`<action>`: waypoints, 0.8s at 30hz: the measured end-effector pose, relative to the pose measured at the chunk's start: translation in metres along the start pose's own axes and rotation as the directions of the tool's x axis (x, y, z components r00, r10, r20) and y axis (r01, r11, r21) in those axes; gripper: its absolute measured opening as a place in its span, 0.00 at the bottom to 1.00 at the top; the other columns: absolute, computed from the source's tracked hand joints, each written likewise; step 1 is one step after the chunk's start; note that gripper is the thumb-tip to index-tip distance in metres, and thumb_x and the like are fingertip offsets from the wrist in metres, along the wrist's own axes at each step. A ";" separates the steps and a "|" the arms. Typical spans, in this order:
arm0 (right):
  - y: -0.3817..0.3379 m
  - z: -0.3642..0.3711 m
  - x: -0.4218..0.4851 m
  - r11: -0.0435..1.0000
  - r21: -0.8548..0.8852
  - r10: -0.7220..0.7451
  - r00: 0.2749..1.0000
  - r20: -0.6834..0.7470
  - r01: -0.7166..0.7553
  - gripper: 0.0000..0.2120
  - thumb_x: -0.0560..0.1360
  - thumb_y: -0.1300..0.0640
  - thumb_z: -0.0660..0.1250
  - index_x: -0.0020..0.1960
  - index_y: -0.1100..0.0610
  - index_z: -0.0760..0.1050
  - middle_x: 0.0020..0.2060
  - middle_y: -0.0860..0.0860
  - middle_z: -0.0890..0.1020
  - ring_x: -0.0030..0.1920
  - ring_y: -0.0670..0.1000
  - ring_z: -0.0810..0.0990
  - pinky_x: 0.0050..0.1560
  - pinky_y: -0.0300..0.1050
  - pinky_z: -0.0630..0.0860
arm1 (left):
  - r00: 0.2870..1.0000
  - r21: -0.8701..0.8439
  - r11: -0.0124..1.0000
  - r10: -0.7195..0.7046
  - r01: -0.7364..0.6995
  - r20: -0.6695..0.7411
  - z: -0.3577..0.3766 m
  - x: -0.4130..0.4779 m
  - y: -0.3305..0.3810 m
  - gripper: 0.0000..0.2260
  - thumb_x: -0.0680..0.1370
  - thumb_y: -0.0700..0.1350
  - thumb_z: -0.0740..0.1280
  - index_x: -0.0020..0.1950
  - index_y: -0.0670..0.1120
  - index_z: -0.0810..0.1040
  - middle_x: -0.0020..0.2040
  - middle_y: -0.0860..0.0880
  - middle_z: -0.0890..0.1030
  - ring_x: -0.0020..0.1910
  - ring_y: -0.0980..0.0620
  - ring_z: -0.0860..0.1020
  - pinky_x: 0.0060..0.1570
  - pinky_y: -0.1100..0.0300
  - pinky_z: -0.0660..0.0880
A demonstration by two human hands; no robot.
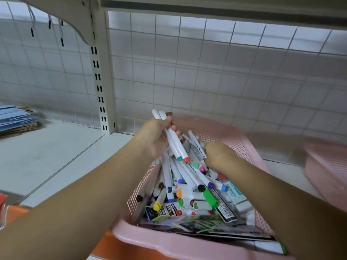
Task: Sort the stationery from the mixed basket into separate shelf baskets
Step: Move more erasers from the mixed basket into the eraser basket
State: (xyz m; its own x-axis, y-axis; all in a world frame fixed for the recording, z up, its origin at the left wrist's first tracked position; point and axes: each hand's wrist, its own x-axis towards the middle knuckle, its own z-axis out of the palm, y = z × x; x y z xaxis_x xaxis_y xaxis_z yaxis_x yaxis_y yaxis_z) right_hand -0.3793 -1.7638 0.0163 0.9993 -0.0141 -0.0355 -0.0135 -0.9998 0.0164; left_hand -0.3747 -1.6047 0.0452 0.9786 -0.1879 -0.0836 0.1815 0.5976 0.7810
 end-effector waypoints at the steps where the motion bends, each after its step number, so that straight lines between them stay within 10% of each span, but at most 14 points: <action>1: 0.000 -0.001 0.000 1.000 -0.007 -0.004 1.000 0.010 0.004 0.04 0.74 0.66 0.61 0.43 0.58 0.71 0.35 0.51 0.71 0.40 0.53 0.72 0.38 0.42 0.67 | 1.000 -0.002 1.000 -0.012 0.012 0.022 0.000 -0.001 0.000 0.05 0.80 0.35 0.57 0.50 0.42 0.71 0.34 0.48 0.71 0.29 0.55 0.72 0.29 0.64 0.76; 12: -0.001 0.007 -0.002 0.952 0.296 0.115 0.986 -0.125 -0.074 0.05 0.75 0.60 0.63 0.49 0.57 0.76 0.41 0.53 0.78 0.41 0.54 0.75 0.38 0.40 0.67 | 0.993 0.091 0.995 0.021 -0.032 0.114 0.002 -0.002 0.000 0.07 0.81 0.41 0.59 0.55 0.49 0.73 0.36 0.47 0.83 0.36 0.51 0.82 0.45 0.48 0.78; 18: -0.019 -0.016 -0.028 0.782 0.517 -0.039 0.855 -0.517 0.348 0.16 0.78 0.60 0.61 0.65 0.55 0.74 0.35 0.43 0.72 0.34 0.46 0.72 0.36 0.38 0.69 | 0.995 0.103 0.990 0.100 -0.101 0.016 -0.004 0.001 0.001 0.12 0.80 0.38 0.59 0.62 0.47 0.72 0.56 0.46 0.80 0.52 0.46 0.80 0.48 0.47 0.78; 24: -0.026 -0.012 -0.036 0.783 0.422 -0.198 0.826 -0.528 0.457 0.17 0.78 0.59 0.59 0.66 0.51 0.73 0.32 0.43 0.68 0.34 0.45 0.68 0.39 0.45 0.70 | 0.994 0.048 0.993 0.102 -0.103 0.032 -0.001 -0.002 0.002 0.09 0.80 0.36 0.58 0.58 0.40 0.74 0.53 0.45 0.81 0.43 0.50 0.81 0.39 0.56 0.80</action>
State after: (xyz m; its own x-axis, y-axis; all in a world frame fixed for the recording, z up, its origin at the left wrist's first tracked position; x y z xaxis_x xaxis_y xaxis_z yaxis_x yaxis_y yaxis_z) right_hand -0.4145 -1.7374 0.0294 0.8467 0.1947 0.4952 0.4314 -0.7960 -0.4246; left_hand -0.3762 -1.6022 0.0458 0.9884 -0.1512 0.0165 0.0744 0.5754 0.8145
